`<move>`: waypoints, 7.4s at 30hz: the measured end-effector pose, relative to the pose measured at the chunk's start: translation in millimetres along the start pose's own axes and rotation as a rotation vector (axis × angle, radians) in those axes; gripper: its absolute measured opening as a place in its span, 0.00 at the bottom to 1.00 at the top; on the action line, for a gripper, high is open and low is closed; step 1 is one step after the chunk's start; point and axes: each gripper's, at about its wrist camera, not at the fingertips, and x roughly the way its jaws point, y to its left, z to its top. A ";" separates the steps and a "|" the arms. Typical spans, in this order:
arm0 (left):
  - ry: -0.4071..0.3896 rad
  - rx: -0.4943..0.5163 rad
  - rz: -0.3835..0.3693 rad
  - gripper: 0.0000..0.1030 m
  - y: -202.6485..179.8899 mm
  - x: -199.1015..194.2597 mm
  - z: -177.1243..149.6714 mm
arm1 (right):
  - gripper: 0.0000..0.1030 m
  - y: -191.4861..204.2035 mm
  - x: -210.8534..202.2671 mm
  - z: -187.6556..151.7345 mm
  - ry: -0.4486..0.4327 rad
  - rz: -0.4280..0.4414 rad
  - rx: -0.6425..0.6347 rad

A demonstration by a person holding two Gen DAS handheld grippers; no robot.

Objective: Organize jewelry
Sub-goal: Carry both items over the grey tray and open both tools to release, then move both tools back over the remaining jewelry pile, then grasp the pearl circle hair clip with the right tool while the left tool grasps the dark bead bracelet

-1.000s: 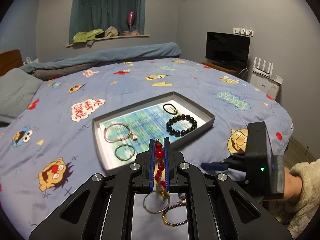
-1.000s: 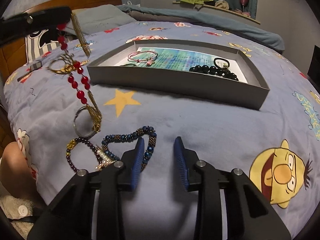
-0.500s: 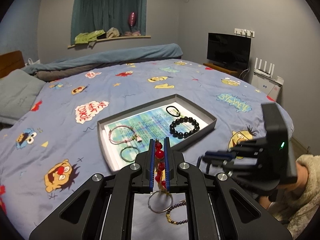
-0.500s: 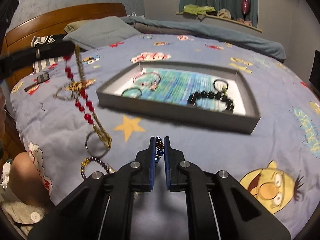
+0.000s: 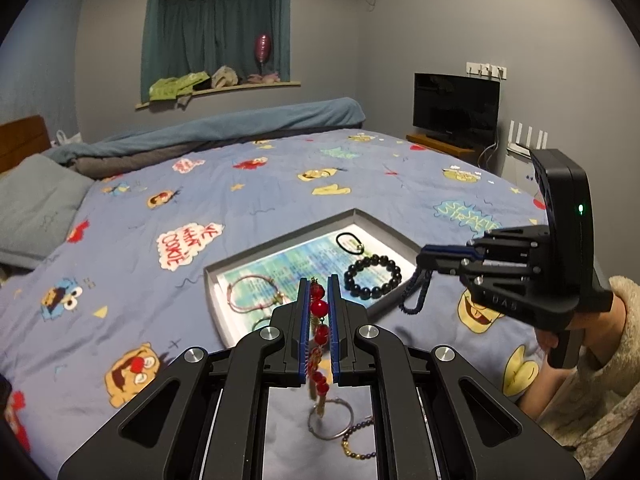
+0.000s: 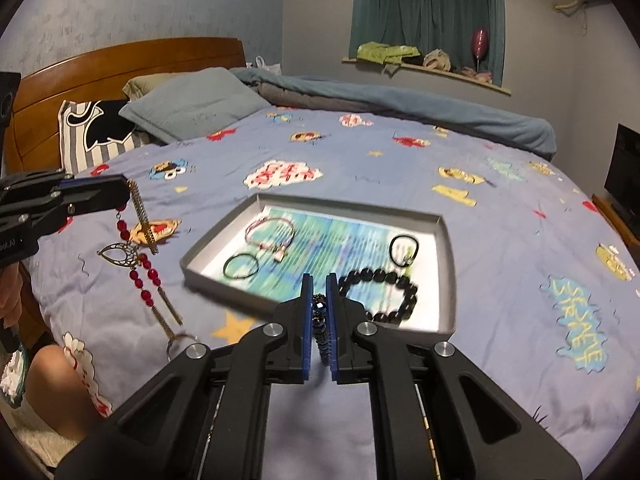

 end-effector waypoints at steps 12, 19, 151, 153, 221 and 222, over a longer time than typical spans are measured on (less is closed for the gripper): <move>0.015 0.029 -0.043 0.09 13.9 26.1 47.9 | 0.06 -29.0 15.6 47.9 -0.025 -0.003 0.027; 0.028 0.040 -0.029 0.09 25.8 63.4 81.2 | 0.06 -49.3 49.9 71.5 -0.018 -0.011 0.045; 0.194 -0.154 0.162 0.92 7.2 37.4 -134.8 | 0.90 68.8 10.0 -132.3 0.074 0.041 -0.058; 0.198 -0.153 0.153 0.92 5.6 37.2 -138.9 | 0.85 74.0 13.6 -136.3 0.080 0.052 -0.066; 0.347 -0.137 -0.009 0.06 -23.9 71.1 -154.3 | 0.40 34.6 19.5 -148.4 0.102 0.012 0.020; 0.336 -0.121 -0.012 0.06 -26.0 68.2 -152.5 | 0.40 34.8 17.8 -147.8 0.095 0.012 0.018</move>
